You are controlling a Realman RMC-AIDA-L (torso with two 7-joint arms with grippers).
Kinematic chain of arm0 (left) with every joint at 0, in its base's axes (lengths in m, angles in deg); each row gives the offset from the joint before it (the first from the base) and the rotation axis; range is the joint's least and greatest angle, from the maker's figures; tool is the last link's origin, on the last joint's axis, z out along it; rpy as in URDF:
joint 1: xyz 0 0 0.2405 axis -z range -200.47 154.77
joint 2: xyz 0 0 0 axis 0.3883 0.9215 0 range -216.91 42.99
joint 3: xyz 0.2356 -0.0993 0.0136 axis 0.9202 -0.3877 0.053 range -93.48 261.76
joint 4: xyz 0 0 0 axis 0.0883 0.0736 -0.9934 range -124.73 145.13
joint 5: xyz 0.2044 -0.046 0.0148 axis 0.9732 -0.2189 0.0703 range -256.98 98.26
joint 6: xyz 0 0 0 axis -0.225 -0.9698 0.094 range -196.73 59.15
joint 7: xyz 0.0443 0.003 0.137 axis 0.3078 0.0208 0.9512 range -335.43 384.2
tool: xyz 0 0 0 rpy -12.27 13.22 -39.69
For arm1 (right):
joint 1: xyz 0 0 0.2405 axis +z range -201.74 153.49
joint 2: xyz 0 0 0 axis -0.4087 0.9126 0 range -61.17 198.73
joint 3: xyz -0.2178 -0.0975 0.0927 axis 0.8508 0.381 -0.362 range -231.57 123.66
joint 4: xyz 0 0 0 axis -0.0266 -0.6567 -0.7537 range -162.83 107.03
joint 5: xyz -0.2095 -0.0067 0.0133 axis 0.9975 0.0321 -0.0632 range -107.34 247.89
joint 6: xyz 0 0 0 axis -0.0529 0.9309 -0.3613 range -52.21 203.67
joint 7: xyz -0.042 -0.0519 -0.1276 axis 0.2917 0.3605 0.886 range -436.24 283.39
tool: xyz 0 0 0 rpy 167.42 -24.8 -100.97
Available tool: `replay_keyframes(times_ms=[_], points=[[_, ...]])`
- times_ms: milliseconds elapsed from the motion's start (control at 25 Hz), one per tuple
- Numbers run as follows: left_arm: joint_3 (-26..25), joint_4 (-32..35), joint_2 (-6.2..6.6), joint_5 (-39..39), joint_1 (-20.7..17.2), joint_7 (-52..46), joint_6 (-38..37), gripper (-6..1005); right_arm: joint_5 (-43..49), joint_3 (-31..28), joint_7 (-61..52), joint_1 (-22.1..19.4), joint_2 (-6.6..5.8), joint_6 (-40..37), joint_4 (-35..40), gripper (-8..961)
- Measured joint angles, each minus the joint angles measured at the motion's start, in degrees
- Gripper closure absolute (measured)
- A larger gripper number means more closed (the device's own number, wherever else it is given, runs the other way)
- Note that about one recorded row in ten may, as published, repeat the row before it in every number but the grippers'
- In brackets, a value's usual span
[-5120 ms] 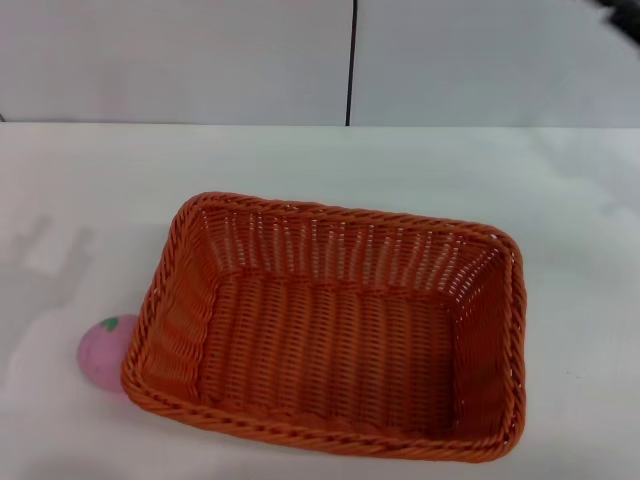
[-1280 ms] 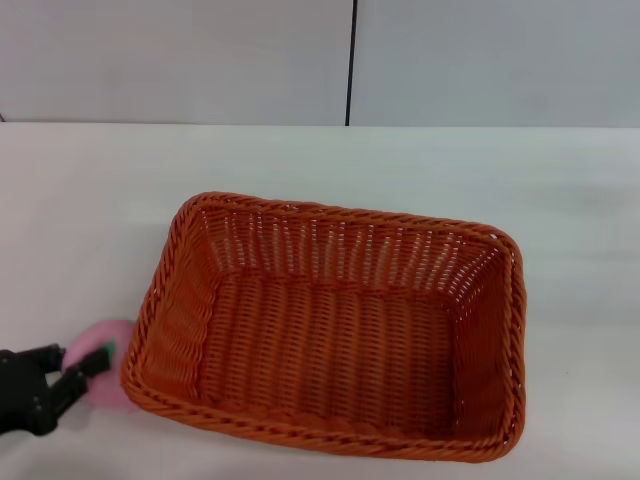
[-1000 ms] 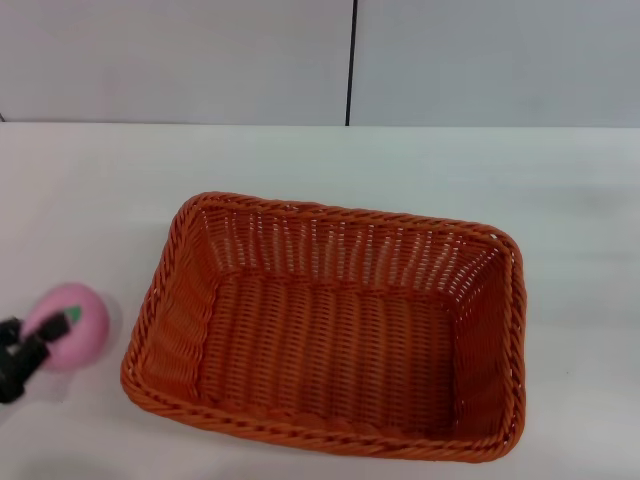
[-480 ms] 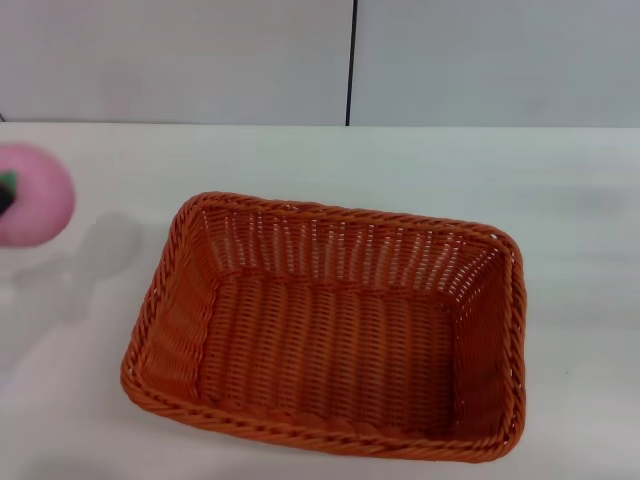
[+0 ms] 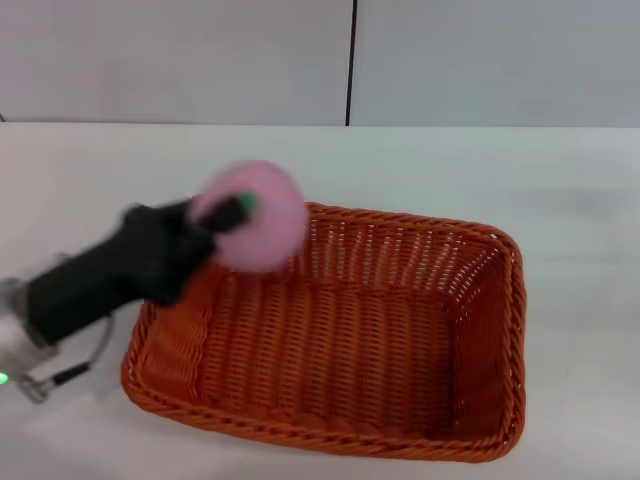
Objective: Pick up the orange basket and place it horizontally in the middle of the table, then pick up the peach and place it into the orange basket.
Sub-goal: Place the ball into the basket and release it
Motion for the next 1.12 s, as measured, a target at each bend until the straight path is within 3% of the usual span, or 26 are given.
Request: replay_keyframes(times_ms=[120,440,800,1040,1120], points=[[3.4,-1.3,-0.09,0.0,1.3,-0.3,-3.8,914,0.0,0.0,0.4,0.0,0.0,0.0,-0.2,495],[3.6,-1.5,-0.05,-0.5,1.3,-1.7,-6.1,874,0.0,0.0,0.5,0.1,-0.01,0.0,-0.2,495],[2.9,-1.3,0.14,-0.8,1.0,-1.7,-5.9,662,0.0,0.0,0.5,0.6,-0.01,-0.1,-0.2,495],[2.7,-1.1,0.22,-1.2,0.8,-1.8,-5.8,458,-0.1,-0.1,0.5,0.7,-0.01,0.0,-0.2,495],[-0.4,0.0,0.42,-1.4,-0.2,-1.6,-5.0,374,-0.2,-0.3,0.5,0.7,-0.01,-0.1,-0.2,495]])
